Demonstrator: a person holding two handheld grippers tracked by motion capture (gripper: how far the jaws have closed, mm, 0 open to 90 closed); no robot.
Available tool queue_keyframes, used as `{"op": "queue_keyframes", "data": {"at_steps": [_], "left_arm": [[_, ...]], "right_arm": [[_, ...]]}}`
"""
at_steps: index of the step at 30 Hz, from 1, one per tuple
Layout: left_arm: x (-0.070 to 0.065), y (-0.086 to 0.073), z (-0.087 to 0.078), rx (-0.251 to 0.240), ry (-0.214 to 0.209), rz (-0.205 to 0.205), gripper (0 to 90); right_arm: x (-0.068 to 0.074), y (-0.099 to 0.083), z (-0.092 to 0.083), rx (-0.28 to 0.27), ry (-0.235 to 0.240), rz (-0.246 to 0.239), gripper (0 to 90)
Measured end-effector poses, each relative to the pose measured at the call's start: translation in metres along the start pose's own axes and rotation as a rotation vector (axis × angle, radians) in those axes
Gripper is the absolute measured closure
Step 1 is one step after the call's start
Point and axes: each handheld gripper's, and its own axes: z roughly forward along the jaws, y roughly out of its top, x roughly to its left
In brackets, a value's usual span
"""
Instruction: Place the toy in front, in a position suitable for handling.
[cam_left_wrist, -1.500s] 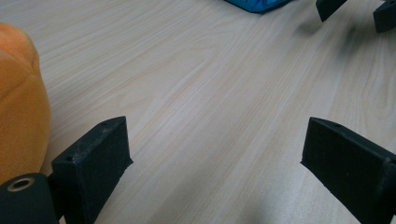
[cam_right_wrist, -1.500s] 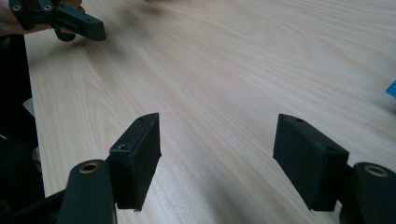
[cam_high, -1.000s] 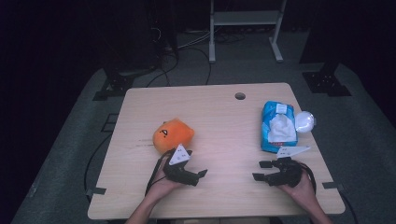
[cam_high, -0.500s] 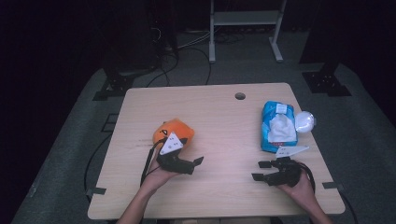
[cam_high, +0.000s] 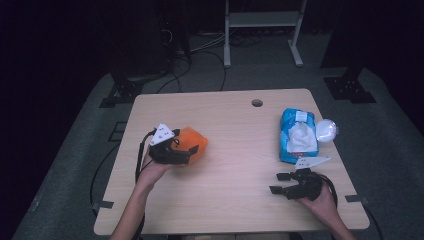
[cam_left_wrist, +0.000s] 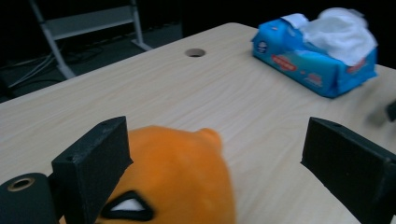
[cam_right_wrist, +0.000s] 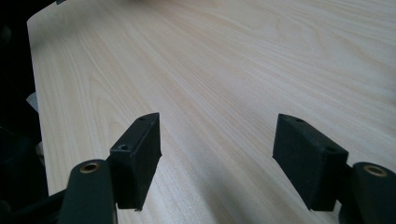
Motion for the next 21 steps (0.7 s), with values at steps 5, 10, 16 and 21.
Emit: {"op": "queue_keyframes", "data": {"at_steps": [5,10,16,21], "left_arm": [[0.016,-0.009,0.005,0.029,0.051,-0.023,7.5],[0.023,-0.023,0.014,0.087,0.054,-0.067,7.7],[0.020,-0.032,0.019,0.120,0.067,-0.077,24.1],[0.021,-0.038,0.016,0.108,0.063,-0.101,34.0]], "right_arm": [[0.001,0.000,0.000,0.004,0.004,-0.004,31.0],[0.001,0.000,0.001,0.013,0.004,-0.003,31.1],[0.002,0.000,0.000,0.006,0.010,0.001,32.4],[0.003,0.000,-0.003,-0.006,0.007,0.007,32.4]]}}
